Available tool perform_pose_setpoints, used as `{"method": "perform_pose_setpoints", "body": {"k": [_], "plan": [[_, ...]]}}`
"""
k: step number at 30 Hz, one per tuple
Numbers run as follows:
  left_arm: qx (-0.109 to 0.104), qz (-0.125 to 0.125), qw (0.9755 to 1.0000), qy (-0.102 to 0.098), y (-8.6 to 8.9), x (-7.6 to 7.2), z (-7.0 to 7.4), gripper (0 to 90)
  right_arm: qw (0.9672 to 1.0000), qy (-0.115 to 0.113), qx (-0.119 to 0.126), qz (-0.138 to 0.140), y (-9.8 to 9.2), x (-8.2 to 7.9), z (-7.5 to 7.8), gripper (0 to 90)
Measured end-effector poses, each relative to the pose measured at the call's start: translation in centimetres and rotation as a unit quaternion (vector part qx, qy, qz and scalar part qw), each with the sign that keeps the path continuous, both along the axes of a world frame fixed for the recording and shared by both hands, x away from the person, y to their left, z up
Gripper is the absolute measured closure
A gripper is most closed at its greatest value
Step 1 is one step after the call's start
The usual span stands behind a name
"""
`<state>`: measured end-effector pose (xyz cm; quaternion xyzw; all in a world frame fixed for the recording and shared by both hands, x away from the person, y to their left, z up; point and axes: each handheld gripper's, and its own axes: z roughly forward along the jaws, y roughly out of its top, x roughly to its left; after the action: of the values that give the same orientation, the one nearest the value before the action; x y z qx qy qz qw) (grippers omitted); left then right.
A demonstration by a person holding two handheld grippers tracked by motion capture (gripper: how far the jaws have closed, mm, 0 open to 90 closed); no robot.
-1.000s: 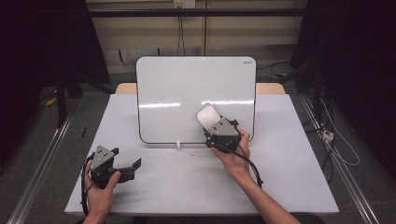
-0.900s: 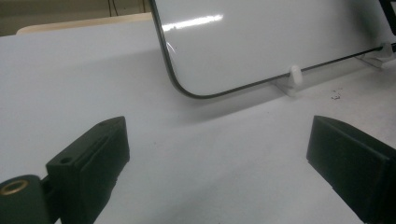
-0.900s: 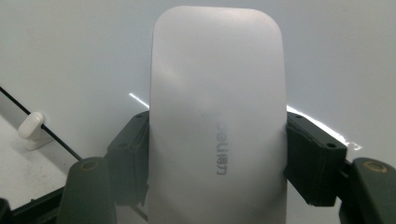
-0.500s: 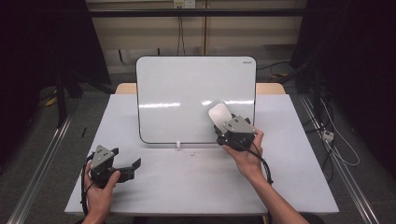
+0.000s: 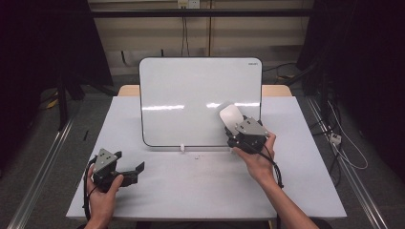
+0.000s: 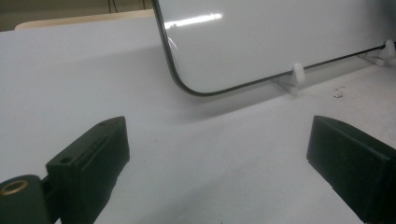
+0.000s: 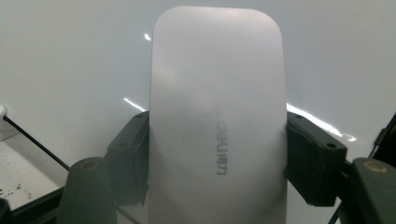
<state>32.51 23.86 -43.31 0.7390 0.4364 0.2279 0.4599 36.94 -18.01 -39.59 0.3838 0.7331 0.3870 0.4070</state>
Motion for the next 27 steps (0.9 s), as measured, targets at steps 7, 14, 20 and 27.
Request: {"method": "perform_pose_setpoints", "body": {"k": [7, 14, 20, 27], "plan": [[0.004, -0.001, 1.0000, -0.003, -0.1, 0.0, 0.1, 5.9, 0.9999, -0.005, -0.010, -0.005, -0.4, 0.0, 0.1, 31.8], [0.004, -0.003, 1.0000, -0.001, -0.2, 0.0, 0.1, 5.9, 0.9997, -0.011, -0.016, -0.014, -1.5, -0.2, 0.4, 31.8], [0.000, -0.002, 1.0000, 0.000, 0.0, 0.0, 0.0, 5.9, 0.9996, -0.005, -0.021, -0.021, -2.3, -0.3, 0.2, 31.8], [0.003, -0.002, 1.0000, -0.002, 0.0, 0.0, 0.1, 5.9, 0.9993, 0.001, -0.023, -0.028, -3.0, -0.6, -0.4, 31.8]]}}
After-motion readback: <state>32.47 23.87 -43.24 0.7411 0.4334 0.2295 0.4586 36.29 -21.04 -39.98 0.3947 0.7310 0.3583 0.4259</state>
